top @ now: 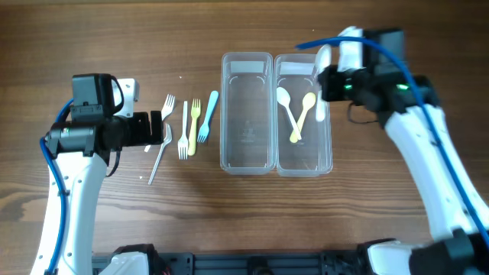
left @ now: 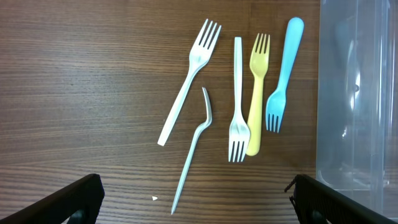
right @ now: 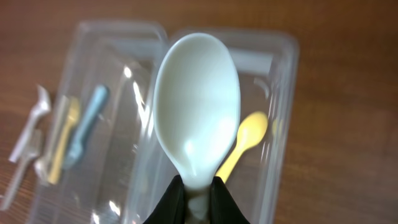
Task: Pack container
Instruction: 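Grasp another white spoon and drop it into the right container, then move the right gripper to the remaining white spoons and grasp one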
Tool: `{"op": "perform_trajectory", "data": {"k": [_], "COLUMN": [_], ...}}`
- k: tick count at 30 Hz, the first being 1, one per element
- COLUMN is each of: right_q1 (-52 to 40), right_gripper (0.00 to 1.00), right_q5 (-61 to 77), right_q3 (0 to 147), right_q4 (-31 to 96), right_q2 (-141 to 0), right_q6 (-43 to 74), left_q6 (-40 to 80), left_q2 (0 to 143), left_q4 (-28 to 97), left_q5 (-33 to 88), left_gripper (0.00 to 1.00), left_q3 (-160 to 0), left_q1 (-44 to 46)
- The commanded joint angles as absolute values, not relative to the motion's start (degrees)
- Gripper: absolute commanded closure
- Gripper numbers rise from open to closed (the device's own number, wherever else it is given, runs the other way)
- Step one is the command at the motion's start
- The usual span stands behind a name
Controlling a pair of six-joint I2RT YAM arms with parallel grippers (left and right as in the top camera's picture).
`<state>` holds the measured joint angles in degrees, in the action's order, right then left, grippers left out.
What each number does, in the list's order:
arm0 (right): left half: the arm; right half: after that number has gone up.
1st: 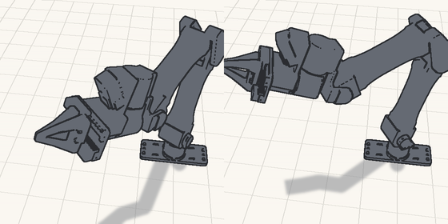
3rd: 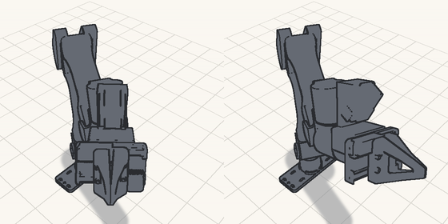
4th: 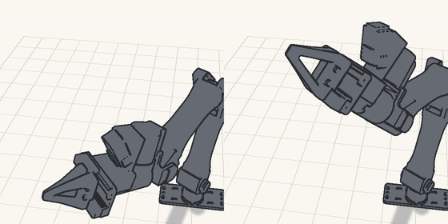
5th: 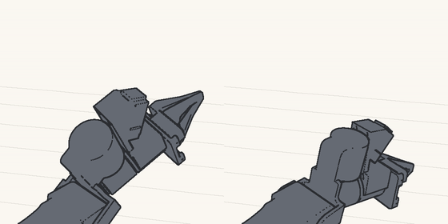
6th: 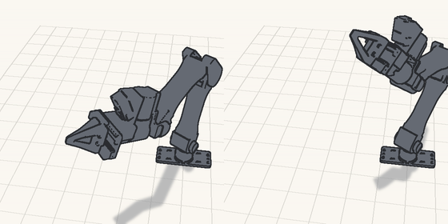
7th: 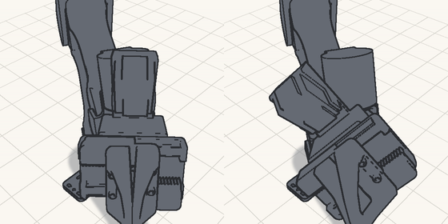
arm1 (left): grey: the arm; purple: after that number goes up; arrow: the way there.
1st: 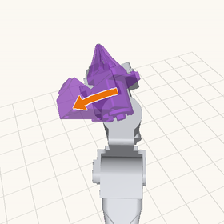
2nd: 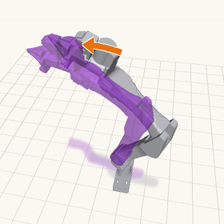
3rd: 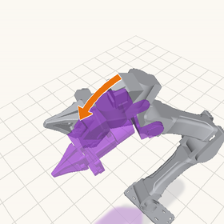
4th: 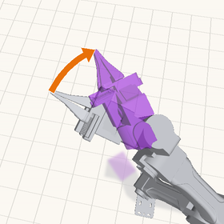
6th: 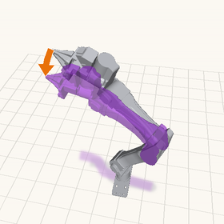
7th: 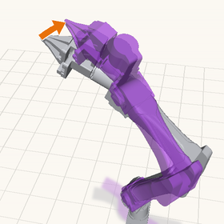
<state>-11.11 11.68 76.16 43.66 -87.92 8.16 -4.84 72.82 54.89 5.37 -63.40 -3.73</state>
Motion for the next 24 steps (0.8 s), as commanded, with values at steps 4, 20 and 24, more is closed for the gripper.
{"op": "perform_trajectory", "data": {"k": [4,20,24], "right_q1": [-14.0,5.3,11.1], "right_gripper": [0.96,0.25,0.24], "right_q5": [9.0,-6.4,-5.5], "right_q3": [74.7,77.5,76.7], "right_q4": [42.0,37.2,36.9], "right_q2": [-100.1,-89.2,-95.5], "right_q6": [9.8,0.1,-0.1], "left_q6": [-4.1,-4.1,-4.1], "left_q2": [72.9,72.9,72.9], "left_q4": [54.9,54.9,54.9], "left_q5": [5.0,5.0,5.0], "left_gripper": [0.0,0.0,0.0], "left_q3": [-64.7,-64.7,-64.7], "left_q1": [-4.0,-4.0,-4.0]}}
